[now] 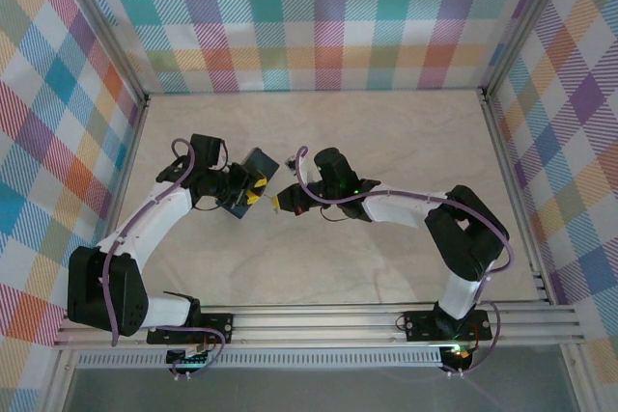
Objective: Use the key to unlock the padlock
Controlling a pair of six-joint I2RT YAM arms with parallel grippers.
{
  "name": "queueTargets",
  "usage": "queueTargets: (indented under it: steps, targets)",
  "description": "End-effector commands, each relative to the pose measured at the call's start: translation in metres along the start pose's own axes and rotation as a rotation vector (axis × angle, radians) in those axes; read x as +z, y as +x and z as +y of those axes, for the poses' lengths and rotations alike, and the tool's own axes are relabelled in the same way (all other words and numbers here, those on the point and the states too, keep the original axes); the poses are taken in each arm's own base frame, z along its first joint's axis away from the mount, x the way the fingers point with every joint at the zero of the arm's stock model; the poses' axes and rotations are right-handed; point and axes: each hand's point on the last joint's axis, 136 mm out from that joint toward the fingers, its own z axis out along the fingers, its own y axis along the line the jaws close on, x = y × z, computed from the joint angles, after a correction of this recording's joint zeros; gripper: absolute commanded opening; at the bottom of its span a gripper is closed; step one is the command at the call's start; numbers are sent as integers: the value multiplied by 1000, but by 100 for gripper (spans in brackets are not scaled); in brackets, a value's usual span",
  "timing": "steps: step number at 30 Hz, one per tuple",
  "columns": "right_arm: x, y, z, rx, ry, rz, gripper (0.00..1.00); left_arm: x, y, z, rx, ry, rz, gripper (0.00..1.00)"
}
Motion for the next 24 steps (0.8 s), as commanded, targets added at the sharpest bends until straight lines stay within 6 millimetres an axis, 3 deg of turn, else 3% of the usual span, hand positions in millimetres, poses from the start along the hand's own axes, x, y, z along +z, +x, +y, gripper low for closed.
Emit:
queueTargets:
  steps: [1, 10, 24]
  targets:
    - [1, -15, 7, -24, -32, -28, 0, -17, -1, -23, 50, 76, -25, 0]
    - [-6, -15, 11, -36, -28, -35, 0, -16, -2, -20, 54, 61, -32, 0]
    - [2, -25, 10, -42, -33, -34, 0, -18, 0, -21, 54, 70, -28, 0]
